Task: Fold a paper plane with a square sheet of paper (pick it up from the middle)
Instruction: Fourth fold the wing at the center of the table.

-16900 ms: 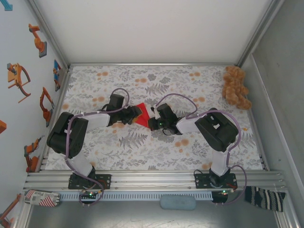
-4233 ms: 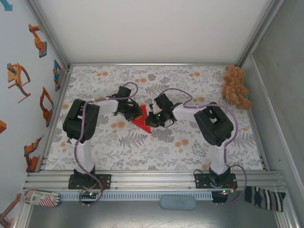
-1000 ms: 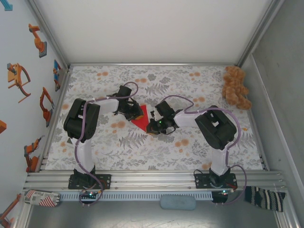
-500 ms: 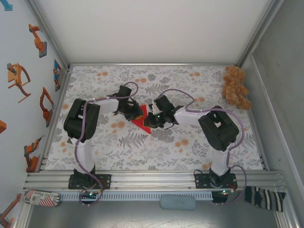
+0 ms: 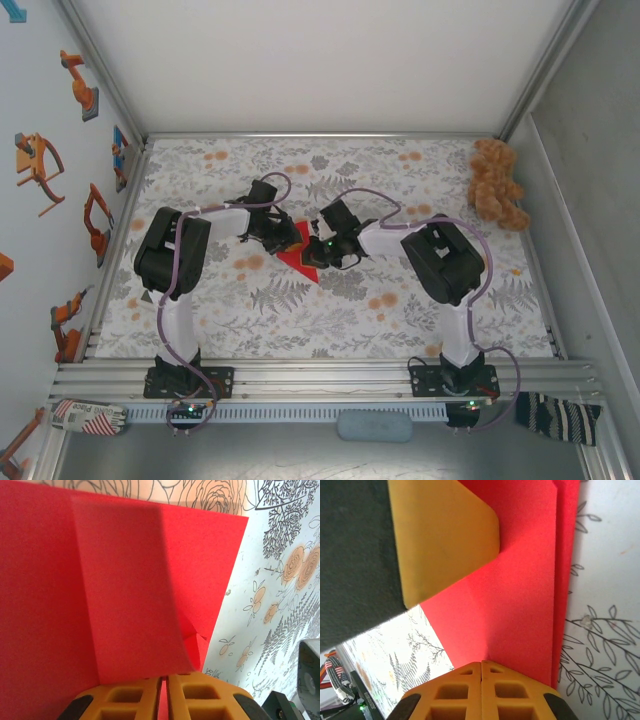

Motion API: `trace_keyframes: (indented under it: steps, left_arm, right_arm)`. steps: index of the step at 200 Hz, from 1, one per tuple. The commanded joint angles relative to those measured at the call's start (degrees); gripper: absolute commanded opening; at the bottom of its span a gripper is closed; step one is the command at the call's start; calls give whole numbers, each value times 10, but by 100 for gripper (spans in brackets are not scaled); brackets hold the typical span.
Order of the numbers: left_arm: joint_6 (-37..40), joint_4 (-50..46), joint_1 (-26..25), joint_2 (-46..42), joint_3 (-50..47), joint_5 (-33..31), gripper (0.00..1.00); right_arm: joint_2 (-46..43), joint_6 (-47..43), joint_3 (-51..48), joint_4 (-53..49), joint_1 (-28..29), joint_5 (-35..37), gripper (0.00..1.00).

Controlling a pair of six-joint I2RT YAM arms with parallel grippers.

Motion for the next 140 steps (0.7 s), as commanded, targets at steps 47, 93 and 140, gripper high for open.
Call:
trace_keyframes:
  steps: [47,93,140]
  left_arm:
    - [17,-78,-10,69,-22,-77,14]
    - [19,-80,-9,71,-19,-75,14]
    - [21,-78,-10,66,-16,-67,14]
  right_arm:
    - [-72,29,-120,13,-4,-37,4]
    - [-119,19,-169,-28,-4,-31,5]
    - [-199,-14,-147,-33,-4,13,5]
